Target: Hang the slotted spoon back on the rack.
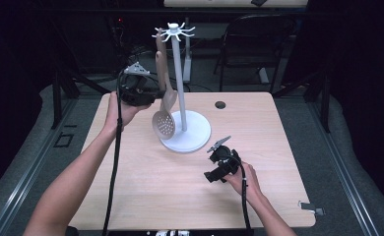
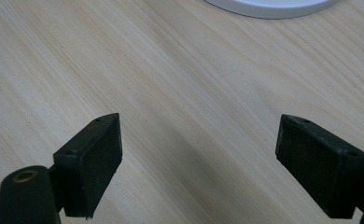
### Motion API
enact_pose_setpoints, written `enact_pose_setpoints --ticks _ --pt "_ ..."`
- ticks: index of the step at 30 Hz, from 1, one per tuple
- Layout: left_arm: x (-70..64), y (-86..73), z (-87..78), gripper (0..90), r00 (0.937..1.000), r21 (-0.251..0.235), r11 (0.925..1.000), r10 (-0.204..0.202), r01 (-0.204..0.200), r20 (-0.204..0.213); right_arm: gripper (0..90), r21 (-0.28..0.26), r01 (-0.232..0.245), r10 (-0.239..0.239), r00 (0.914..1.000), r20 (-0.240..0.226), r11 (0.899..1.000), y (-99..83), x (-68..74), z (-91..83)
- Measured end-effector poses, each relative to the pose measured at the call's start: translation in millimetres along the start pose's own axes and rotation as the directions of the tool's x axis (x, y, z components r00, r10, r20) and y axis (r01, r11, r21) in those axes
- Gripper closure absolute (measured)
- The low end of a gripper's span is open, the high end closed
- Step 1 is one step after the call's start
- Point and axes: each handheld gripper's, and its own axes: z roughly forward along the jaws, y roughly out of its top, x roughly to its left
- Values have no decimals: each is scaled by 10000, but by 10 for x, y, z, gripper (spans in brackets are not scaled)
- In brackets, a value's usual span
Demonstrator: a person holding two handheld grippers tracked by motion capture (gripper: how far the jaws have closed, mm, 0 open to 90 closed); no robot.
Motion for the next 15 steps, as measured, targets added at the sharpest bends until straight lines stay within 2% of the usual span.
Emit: enact_pose_setpoints --ticks 9,10,15 --pt "76 162 -29 760 9998 -105 9998 -195 195 -30 141 -128 -114 113 9999 -59 9999 -3 4 9" --pt "84 171 -29 760 9998 -112 9997 -221 220 -27 141 3 0 0 10000 19 10000 2 0 -2" --pt "117 225 -17 760 9996 -53 9996 -271 271 -126 141 -41 17 -17 10000 -18 10000 -1 -9 8"
